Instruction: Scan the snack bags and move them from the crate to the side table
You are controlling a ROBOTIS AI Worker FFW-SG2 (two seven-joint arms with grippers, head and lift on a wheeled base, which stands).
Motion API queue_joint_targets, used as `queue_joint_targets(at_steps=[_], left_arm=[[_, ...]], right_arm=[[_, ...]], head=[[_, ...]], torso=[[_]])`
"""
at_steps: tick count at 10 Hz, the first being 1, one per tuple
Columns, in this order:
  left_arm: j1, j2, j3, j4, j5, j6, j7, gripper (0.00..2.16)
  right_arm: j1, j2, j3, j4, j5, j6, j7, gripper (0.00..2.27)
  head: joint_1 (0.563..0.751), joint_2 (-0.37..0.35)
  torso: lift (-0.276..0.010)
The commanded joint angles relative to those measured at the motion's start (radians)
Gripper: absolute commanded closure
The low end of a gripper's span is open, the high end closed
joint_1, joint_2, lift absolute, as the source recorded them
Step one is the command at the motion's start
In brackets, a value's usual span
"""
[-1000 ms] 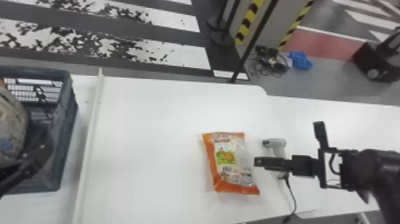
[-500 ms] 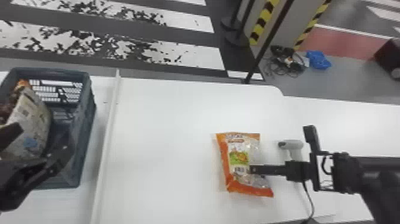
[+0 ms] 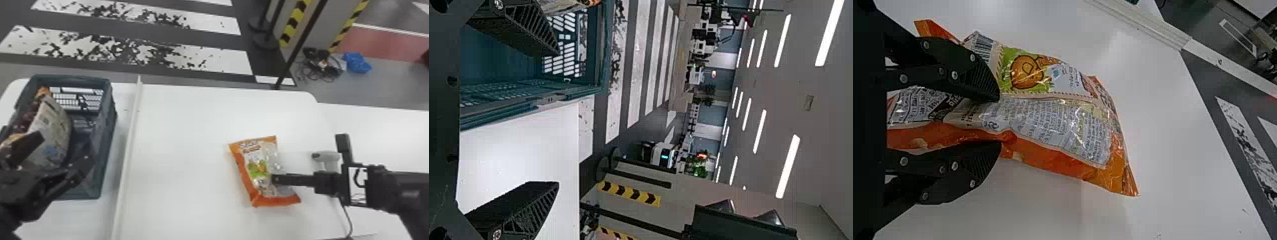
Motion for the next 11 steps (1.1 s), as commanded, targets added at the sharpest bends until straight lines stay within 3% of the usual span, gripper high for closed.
queue_joint_targets(at_steps=[1, 5, 6, 9, 11], left_arm=[[-0.002, 0.001, -0.001, 0.008, 0.0, 0.0, 0.0, 0.07], [-0.002, 0.001, 0.0, 0.011, 0.0, 0.0, 0.0, 0.07], [-0.002, 0.001, 0.0, 0.013, 0.0, 0.0, -0.002, 0.07], [0.005, 0.001, 0.002, 0.011, 0.0, 0.0, -0.006, 0.07], [0.011, 0.003, 0.0, 0.013, -0.001, 0.0, -0.008, 0.07]], right_arm=[[0.05, 0.003, -0.058, -0.085, -0.05, 0.03, 0.0, 2.22], [0.088, 0.026, -0.25, -0.169, -0.268, 0.064, -0.032, 2.22], [0.077, 0.053, -0.322, -0.168, -0.323, 0.039, -0.063, 2.22], [0.004, 0.105, -0.486, -0.016, -0.402, -0.124, -0.229, 2.22], [-0.018, 0.112, -0.543, 0.093, -0.402, -0.243, -0.33, 2.22]], head=[[0.695, -0.21], [0.695, -0.196], [0.695, -0.209], [0.695, -0.292], [0.695, -0.35]], torso=[[-0.087], [-0.087], [-0.087], [-0.087], [-0.087]])
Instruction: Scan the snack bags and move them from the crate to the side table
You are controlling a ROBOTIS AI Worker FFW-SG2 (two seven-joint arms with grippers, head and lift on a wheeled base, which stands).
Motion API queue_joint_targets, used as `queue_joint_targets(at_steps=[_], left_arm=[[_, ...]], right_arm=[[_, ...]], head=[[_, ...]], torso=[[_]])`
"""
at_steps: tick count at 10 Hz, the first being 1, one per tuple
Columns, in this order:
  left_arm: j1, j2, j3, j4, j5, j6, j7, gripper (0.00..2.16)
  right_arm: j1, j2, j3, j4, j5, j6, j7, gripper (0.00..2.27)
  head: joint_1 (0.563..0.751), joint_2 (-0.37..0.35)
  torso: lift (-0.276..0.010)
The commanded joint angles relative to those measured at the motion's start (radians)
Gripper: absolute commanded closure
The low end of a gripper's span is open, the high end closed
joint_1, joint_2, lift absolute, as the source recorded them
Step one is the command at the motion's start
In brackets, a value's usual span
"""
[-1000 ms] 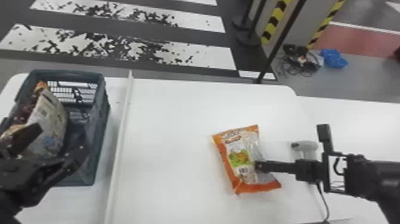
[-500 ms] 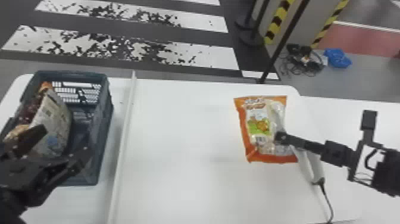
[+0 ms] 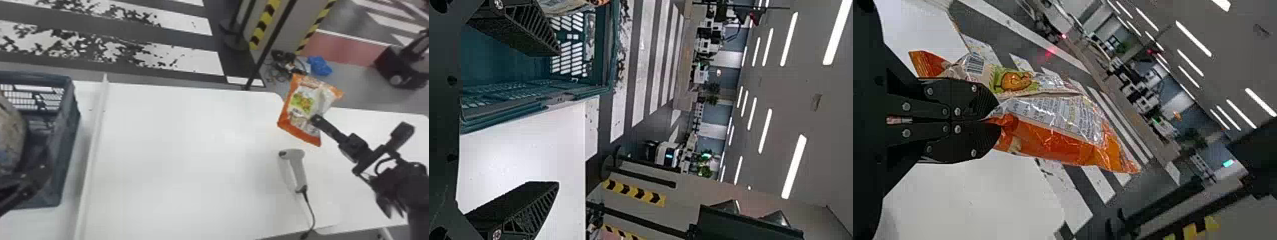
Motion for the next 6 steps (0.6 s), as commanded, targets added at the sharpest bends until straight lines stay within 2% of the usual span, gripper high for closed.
queue_joint_targets(at_steps=[1, 3, 5, 6], left_arm=[[0.003, 0.001, 0.0, 0.0, 0.0, 0.0, -0.003, 0.07], [0.003, 0.003, -0.002, 0.0, -0.002, 0.0, -0.006, 0.07], [0.005, 0.004, -0.003, -0.001, -0.002, 0.0, -0.008, 0.07], [0.007, 0.006, -0.003, -0.001, 0.0, 0.0, -0.011, 0.07]], right_arm=[[-0.008, 0.0, -0.024, 0.085, 0.009, -0.12, -0.054, 2.22], [-0.02, -0.002, -0.032, 0.19, 0.009, -0.231, -0.163, 2.22], [-0.031, 0.001, -0.015, 0.285, -0.002, -0.375, -0.382, 2.22], [-0.057, 0.0, -0.015, 0.361, -0.002, -0.427, -0.433, 2.22]], head=[[0.695, -0.35], [0.695, -0.35], [0.695, -0.35], [0.695, -0.35]], torso=[[-0.087], [-0.087], [-0.087], [-0.087]])
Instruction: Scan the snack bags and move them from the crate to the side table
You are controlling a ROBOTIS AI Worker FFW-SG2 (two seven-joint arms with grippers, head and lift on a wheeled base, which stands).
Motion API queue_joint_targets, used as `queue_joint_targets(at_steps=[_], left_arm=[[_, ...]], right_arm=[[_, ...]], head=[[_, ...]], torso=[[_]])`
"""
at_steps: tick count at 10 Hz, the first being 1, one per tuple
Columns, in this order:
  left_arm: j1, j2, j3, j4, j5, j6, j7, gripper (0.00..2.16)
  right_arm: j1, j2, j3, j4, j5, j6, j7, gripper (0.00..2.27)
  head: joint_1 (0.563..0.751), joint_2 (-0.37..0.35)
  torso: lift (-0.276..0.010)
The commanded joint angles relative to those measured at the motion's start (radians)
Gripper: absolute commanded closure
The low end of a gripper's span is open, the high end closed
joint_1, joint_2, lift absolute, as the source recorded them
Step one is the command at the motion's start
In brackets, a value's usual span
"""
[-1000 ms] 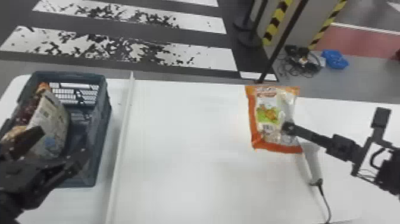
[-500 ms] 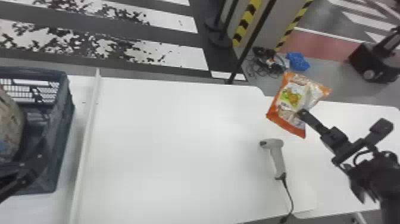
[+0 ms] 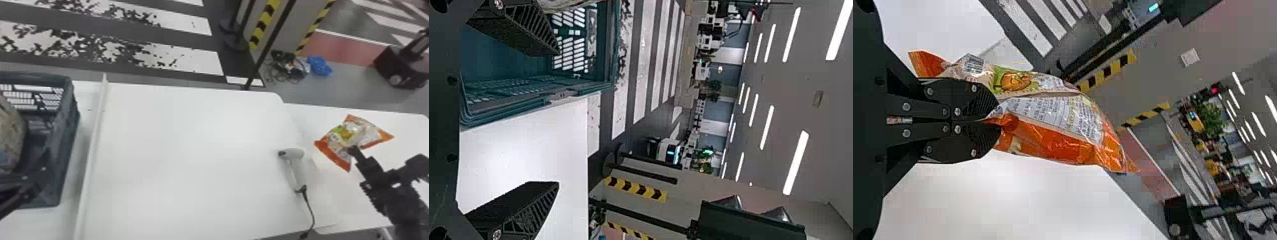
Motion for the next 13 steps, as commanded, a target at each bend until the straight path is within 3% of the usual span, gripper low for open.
queue_joint_targets(at_steps=[1, 3, 4, 6, 9, 12, 13], left_arm=[[0.001, 0.001, 0.0, 0.001, 0.001, 0.0, 0.0, 0.07], [-0.007, 0.003, -0.008, 0.015, 0.001, -0.003, 0.0, 0.07], [-0.01, 0.003, -0.009, 0.018, 0.001, -0.003, 0.0, 0.07], [-0.011, 0.004, -0.013, 0.017, 0.001, -0.003, -0.002, 0.07], [-0.011, 0.004, -0.013, 0.023, 0.001, -0.006, -0.003, 0.07], [-0.016, 0.0, -0.02, 0.018, 0.001, -0.012, -0.011, 0.07], [-0.017, -0.002, -0.025, 0.017, -0.001, -0.012, -0.011, 0.07]], right_arm=[[-0.03, -0.004, 0.003, 0.099, -0.001, -0.066, -0.03, 2.22], [-0.042, -0.007, 0.034, 0.144, 0.002, -0.075, -0.117, 2.15], [-0.05, -0.007, 0.058, 0.162, -0.01, -0.078, -0.165, 1.79], [-0.062, -0.019, 0.098, 0.176, -0.016, -0.084, -0.158, 0.05], [-0.015, -0.013, 0.104, 0.115, -0.021, -0.078, -0.18, 0.04], [0.108, 0.008, 0.118, -0.082, -0.013, -0.075, -0.131, 0.06], [0.178, 0.042, 0.126, -0.223, 0.018, -0.081, -0.109, 0.06]], head=[[0.695, -0.35], [0.695, -0.35], [0.695, -0.35], [0.695, -0.35], [0.695, -0.35], [0.695, -0.35], [0.695, -0.35]], torso=[[-0.087], [-0.087], [-0.087], [-0.087], [-0.087], [-0.087], [-0.087]])
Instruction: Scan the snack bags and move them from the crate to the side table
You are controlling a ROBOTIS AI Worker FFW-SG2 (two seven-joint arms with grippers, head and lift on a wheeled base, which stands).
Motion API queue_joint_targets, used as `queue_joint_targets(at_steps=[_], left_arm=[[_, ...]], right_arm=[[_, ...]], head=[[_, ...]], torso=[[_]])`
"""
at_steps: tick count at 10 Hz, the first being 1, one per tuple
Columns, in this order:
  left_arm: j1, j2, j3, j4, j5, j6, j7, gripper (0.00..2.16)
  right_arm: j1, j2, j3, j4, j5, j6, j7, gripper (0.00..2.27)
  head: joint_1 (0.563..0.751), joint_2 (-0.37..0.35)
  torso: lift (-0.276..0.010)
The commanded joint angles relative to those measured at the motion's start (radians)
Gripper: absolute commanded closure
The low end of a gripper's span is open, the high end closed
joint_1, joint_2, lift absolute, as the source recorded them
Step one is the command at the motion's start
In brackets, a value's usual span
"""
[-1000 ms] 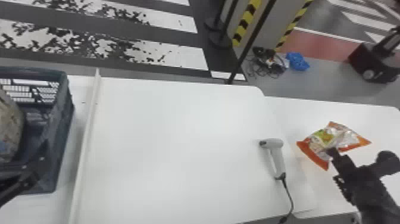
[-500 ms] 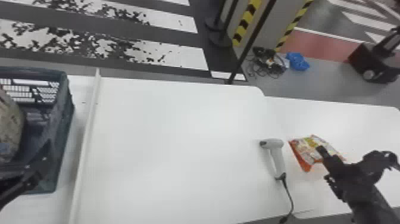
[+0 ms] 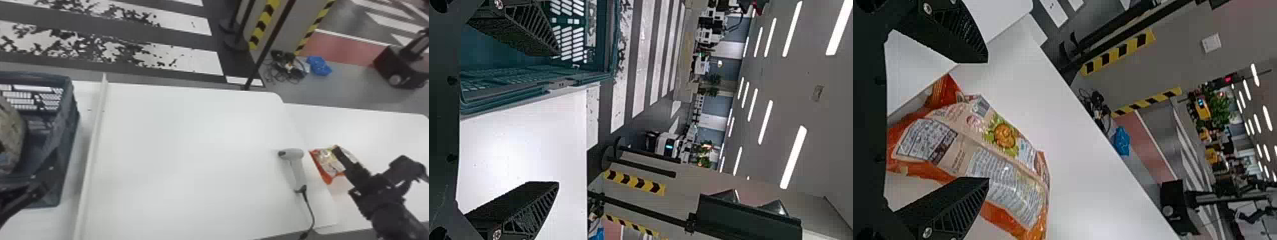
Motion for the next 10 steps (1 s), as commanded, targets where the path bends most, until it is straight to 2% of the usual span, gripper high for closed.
queue_joint_targets(at_steps=[1, 3, 5, 6, 8, 10], left_arm=[[-0.001, -0.002, -0.005, -0.006, 0.0, 0.0, 0.001, 0.07], [0.0, -0.004, -0.015, -0.012, -0.006, 0.003, 0.024, 0.07], [0.005, -0.005, -0.032, -0.017, -0.02, 0.003, 0.034, 0.07], [0.005, -0.005, -0.053, -0.02, -0.04, 0.003, 0.067, 0.07], [0.0, -0.007, -0.091, -0.021, -0.06, 0.003, 0.093, 0.07], [0.0, -0.008, -0.104, -0.02, -0.069, 0.012, 0.099, 0.07]], right_arm=[[0.084, 0.043, 0.016, -0.178, 0.051, -0.031, 0.022, 0.07], [0.159, 0.081, 0.054, -0.345, 0.09, -0.08, 0.075, 0.09], [0.243, 0.121, 0.161, -0.528, 0.211, -0.19, 0.086, 0.11], [0.28, 0.141, 0.216, -0.603, 0.266, -0.236, 0.071, 0.11], [0.317, 0.203, 0.319, -0.689, 0.292, -0.249, 0.057, 0.11], [0.354, 0.249, 0.447, -0.733, 0.372, -0.279, 0.031, 0.11]], head=[[0.695, -0.35], [0.695, -0.35], [0.695, -0.35], [0.695, -0.35], [0.695, -0.35], [0.695, -0.297]], torso=[[-0.087], [-0.087], [-0.087], [-0.087], [-0.087], [-0.087]])
